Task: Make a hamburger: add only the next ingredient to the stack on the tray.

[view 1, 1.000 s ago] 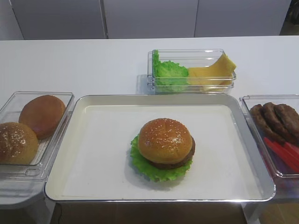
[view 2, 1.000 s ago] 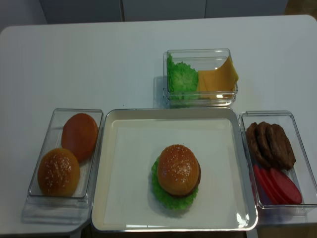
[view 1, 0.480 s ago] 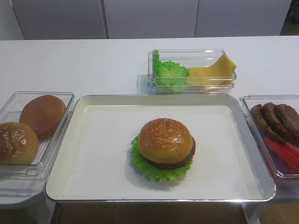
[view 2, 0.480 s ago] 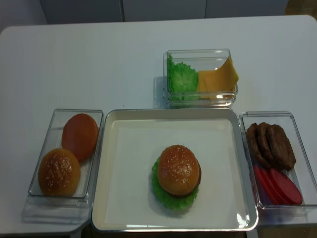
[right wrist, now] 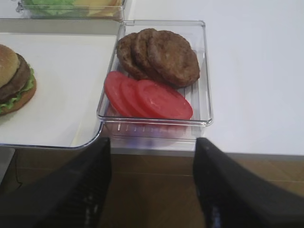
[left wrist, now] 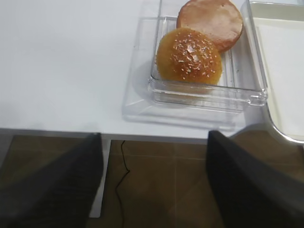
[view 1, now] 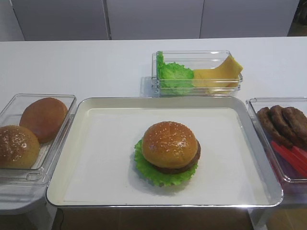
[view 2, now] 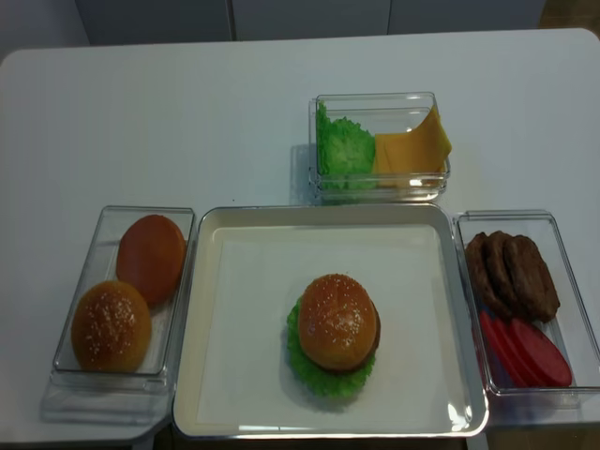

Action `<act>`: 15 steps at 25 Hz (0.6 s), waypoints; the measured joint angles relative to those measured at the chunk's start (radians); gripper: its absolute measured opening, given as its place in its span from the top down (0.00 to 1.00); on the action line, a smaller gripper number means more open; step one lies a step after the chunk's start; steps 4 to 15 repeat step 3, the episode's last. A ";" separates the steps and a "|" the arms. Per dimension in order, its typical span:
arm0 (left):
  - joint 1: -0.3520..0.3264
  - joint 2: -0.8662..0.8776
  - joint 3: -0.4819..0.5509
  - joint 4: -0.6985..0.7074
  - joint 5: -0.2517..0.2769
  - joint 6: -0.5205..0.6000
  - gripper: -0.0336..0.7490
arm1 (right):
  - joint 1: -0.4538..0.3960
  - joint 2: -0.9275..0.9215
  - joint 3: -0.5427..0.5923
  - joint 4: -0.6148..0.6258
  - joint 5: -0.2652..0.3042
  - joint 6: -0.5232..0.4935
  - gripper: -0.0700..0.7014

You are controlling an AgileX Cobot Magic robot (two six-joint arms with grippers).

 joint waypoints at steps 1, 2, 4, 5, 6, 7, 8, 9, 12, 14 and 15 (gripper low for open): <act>0.000 0.000 0.000 0.000 0.000 0.000 0.32 | 0.000 0.000 0.000 0.000 0.000 0.000 0.37; 0.000 0.000 0.000 0.000 0.000 0.000 0.32 | 0.000 0.000 0.000 0.000 0.000 0.000 0.37; 0.000 0.000 0.000 0.000 0.000 0.000 0.32 | 0.000 0.000 0.000 0.000 0.000 0.000 0.37; 0.000 0.000 0.000 0.000 0.000 0.000 0.32 | 0.000 0.000 0.000 0.000 0.000 0.000 0.37; 0.000 0.000 0.000 0.000 0.000 0.000 0.32 | 0.000 0.000 0.000 0.000 0.000 0.000 0.37; 0.000 0.000 0.000 0.000 0.000 0.000 0.32 | 0.000 0.000 0.000 0.000 0.000 0.000 0.37; 0.000 0.000 0.000 0.000 0.000 0.000 0.32 | 0.000 0.000 0.000 0.000 0.000 0.000 0.37; 0.000 0.000 0.000 0.000 0.000 0.000 0.32 | 0.000 0.000 0.000 0.000 0.000 0.000 0.37; 0.000 0.000 0.000 0.000 0.000 0.000 0.32 | 0.000 0.000 0.000 0.000 0.000 0.000 0.37; 0.000 0.000 0.000 0.000 0.000 0.000 0.32 | 0.000 0.000 0.000 0.000 0.000 0.000 0.37; 0.000 0.000 0.000 0.000 0.000 0.000 0.32 | 0.000 0.000 0.000 0.000 0.000 0.000 0.37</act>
